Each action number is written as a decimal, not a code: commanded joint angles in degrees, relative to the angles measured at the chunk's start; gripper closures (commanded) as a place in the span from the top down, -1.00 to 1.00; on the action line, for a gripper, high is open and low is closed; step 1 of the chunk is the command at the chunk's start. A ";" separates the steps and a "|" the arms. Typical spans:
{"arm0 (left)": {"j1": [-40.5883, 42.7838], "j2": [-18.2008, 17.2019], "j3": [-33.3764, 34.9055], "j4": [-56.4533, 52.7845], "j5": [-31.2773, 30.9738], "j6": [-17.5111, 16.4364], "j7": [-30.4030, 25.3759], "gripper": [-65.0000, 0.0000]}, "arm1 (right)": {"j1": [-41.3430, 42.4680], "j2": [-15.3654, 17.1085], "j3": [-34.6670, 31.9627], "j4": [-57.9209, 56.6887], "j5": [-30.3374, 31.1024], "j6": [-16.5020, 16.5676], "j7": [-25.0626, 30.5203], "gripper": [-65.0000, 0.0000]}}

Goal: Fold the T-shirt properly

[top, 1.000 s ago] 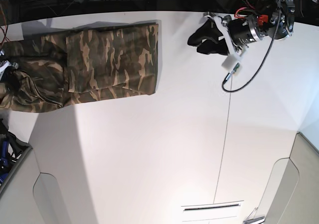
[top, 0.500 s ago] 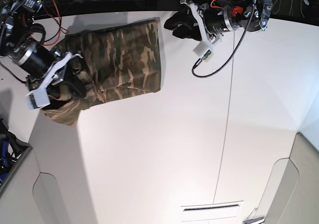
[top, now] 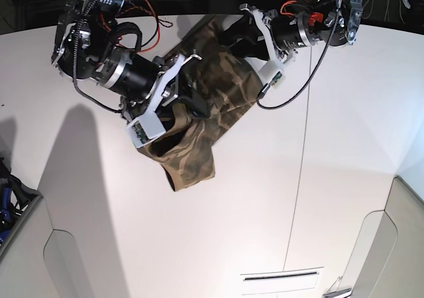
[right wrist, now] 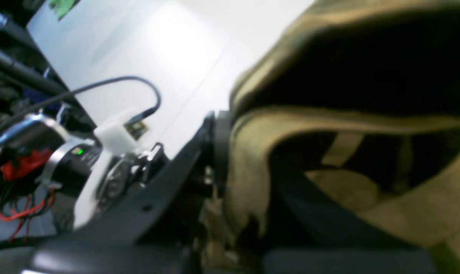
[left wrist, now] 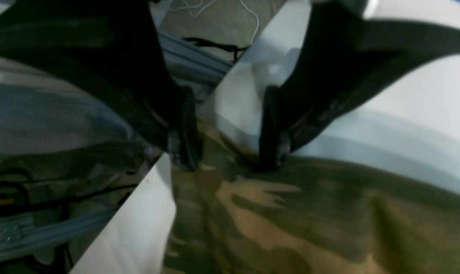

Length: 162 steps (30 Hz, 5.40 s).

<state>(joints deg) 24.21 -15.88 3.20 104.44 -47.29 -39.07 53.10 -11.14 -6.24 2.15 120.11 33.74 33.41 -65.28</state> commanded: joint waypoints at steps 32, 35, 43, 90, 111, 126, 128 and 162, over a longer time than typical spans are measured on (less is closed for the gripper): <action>-2.25 -0.20 -21.11 0.96 -9.46 -0.93 3.93 -0.15 | -0.70 -0.44 -8.20 1.01 -2.34 0.46 6.19 -0.18; -2.10 -0.20 -21.99 1.95 -14.27 -0.93 6.32 -0.49 | 1.70 -0.44 -8.15 0.98 -8.44 0.17 8.76 -0.22; 0.09 -0.13 -21.79 11.02 -23.54 -0.93 10.58 -0.72 | 6.75 -0.42 -6.69 0.81 -17.05 -0.22 11.30 -1.00; -13.05 4.46 -7.67 -11.67 1.31 -0.57 0.11 -0.72 | 31.26 13.20 -9.73 -52.22 -0.68 1.31 11.19 -1.00; -30.58 4.74 -6.05 -25.49 5.42 1.11 -2.78 -0.72 | 12.72 15.23 -9.40 -32.50 6.03 0.90 8.39 -1.00; -24.98 -6.71 -6.12 -10.95 0.79 2.64 -1.86 -0.72 | 9.81 15.74 4.15 -25.18 4.94 1.42 2.82 -1.00; -22.29 -8.55 -6.78 -7.89 0.81 3.98 -1.79 -0.72 | 8.52 17.73 4.42 -23.43 6.36 1.38 2.01 -1.00; 36.00 -8.83 -11.76 -13.88 24.81 3.93 -8.24 -0.72 | -30.77 41.75 -4.02 -24.39 19.17 0.87 -2.62 -1.00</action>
<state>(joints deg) 59.35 -24.16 -8.25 89.97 -21.98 -34.83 44.93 -41.89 34.59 -2.31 95.00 52.10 34.11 -67.94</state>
